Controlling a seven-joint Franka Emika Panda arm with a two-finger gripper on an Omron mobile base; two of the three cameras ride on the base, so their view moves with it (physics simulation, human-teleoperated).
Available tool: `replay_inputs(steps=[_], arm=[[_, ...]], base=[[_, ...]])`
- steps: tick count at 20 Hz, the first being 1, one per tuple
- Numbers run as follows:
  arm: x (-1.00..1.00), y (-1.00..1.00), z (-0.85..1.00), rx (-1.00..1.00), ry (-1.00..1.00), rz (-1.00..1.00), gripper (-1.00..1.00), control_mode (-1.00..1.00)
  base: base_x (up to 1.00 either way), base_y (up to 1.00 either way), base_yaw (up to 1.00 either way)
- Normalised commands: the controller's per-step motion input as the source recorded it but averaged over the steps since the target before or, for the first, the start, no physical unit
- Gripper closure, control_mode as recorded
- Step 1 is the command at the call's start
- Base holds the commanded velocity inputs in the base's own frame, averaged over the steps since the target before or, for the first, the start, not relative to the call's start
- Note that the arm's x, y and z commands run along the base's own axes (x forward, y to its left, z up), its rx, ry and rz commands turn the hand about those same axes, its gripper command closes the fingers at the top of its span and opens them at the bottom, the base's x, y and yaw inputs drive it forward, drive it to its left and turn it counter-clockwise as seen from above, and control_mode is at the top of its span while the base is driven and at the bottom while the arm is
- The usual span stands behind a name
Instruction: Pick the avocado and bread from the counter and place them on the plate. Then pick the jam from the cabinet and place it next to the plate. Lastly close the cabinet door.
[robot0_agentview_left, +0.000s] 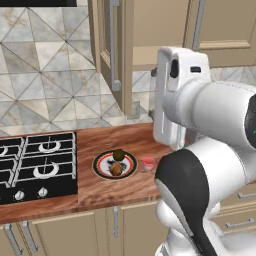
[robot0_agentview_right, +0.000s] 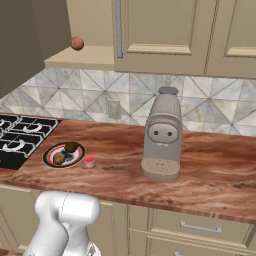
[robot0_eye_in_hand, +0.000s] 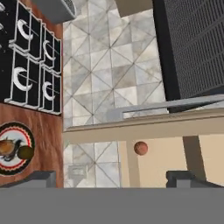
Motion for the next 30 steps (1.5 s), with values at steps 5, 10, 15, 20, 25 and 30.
replay_inputs(steps=[5,10,15,20,25,30], arm=[[-0.06,0.42,0.01,-0.16,-0.16,-0.15,-1.00,-1.00],[0.16,0.39,0.00,-0.13,-0.04,-0.14,-1.00,-1.00],[0.35,0.44,-0.02,-0.13,-0.01,-0.15,-1.00,-1.00],[0.39,0.34,-0.14,-0.11,0.00,-0.14,-1.00,-1.00],[0.47,0.17,-0.22,-0.07,0.00,-0.12,-1.00,-1.00],[0.31,0.01,0.00,-0.06,0.00,-0.12,-1.00,-1.00]], base=[[0.00,0.00,0.00],[0.00,0.00,0.00],[0.00,0.00,0.00],[0.00,0.00,0.00],[0.00,0.00,0.00],[0.00,0.00,0.00]])
